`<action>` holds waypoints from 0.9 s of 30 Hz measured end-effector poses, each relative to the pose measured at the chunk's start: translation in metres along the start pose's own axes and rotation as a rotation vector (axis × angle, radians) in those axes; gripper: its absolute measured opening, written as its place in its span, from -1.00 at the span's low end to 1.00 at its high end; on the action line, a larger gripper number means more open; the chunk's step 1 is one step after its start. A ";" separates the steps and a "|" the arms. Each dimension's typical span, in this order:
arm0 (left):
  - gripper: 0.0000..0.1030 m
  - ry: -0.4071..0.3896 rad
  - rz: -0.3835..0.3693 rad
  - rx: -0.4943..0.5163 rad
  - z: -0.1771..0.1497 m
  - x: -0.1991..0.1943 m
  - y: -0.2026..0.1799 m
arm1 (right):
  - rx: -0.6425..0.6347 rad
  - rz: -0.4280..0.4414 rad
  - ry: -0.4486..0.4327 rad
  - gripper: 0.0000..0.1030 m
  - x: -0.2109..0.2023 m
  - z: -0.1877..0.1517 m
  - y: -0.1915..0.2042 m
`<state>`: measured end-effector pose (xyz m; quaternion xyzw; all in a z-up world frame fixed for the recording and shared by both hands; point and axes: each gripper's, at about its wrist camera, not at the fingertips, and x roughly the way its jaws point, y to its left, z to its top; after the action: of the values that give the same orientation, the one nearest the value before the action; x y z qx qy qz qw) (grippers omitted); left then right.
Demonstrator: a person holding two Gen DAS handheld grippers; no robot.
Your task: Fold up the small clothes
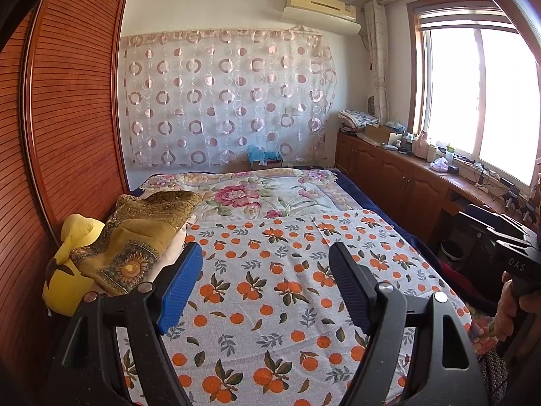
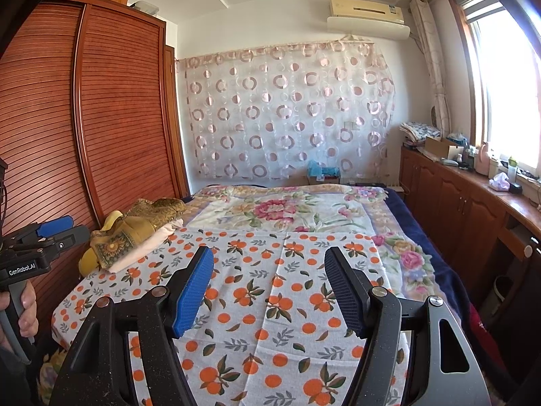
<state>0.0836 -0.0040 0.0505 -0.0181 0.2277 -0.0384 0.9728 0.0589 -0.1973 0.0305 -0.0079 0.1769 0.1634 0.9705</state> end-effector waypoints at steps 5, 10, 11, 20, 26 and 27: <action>0.51 -0.001 0.000 0.001 0.000 0.000 0.000 | 0.000 -0.001 0.002 0.36 0.000 0.000 -0.001; 0.51 -0.001 0.000 0.001 -0.001 0.000 0.000 | -0.001 -0.002 0.000 0.36 -0.001 0.000 -0.002; 0.51 -0.002 0.000 0.001 -0.001 0.000 0.000 | 0.000 -0.003 0.001 0.36 0.000 0.000 -0.002; 0.51 -0.006 -0.001 0.003 0.002 -0.001 -0.001 | -0.001 -0.003 0.003 0.36 0.000 0.000 -0.001; 0.51 -0.007 -0.003 0.003 0.004 -0.002 -0.001 | -0.002 -0.002 -0.001 0.36 -0.001 0.000 -0.001; 0.51 -0.007 -0.003 0.004 0.003 -0.002 -0.001 | -0.002 -0.001 -0.001 0.36 -0.001 0.000 -0.001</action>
<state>0.0835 -0.0051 0.0543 -0.0167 0.2241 -0.0402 0.9736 0.0580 -0.1990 0.0304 -0.0089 0.1763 0.1632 0.9707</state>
